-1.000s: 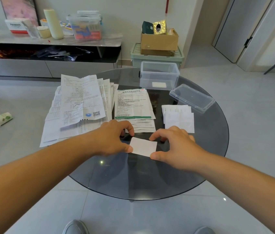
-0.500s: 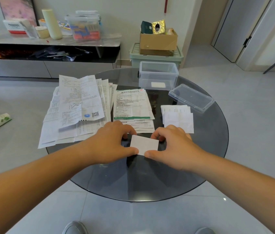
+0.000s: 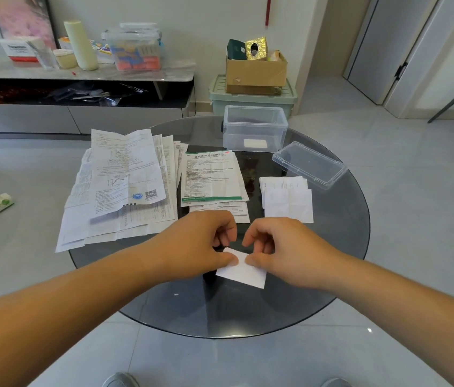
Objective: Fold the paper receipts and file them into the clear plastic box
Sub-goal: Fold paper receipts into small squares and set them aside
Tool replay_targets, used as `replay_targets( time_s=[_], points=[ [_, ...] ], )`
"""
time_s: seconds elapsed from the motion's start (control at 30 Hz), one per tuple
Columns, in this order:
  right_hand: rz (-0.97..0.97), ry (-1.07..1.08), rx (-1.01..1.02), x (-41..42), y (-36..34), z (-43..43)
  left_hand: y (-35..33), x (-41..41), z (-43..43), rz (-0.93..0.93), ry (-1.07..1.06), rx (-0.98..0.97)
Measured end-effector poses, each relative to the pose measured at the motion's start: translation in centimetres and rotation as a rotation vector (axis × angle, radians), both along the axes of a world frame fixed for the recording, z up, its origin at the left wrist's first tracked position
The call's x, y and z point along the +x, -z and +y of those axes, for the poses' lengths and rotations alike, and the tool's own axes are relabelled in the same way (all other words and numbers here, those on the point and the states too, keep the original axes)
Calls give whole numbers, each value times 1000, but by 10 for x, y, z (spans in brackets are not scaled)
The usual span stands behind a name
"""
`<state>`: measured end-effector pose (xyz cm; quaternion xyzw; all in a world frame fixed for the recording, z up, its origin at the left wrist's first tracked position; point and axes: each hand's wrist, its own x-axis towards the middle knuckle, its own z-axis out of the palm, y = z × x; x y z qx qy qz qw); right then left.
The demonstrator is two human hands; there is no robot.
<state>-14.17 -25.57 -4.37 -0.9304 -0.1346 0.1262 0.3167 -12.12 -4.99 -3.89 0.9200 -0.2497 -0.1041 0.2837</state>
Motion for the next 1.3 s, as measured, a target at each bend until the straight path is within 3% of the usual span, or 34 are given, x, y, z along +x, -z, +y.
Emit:
replay_targets(
  time_s=[0.1, 0.23, 0.5, 0.77, 1.07, 1.3],
  points=[
    [-1, -12, -16, -2, 2, -2, -3, -1, -5, -27, 52, 23],
    [-8, -30, -7, -3, 2, -4, -7, -5, -6, 74, 116, 80],
    [15, -7, 7, -4, -6, -10, -8, -1, -10, 100, 39, 198],
    [11, -51, -78, -7, -8, -7, -8, -8, -12, 43, 12, 145],
    [80, -40, 51, -5, -8, -16, -8, -8, -22, -16, 72, 180],
    [-221, 171, 76, 26, -22, -56, -11, 27, -51, -241, -28, 104]
  ],
)
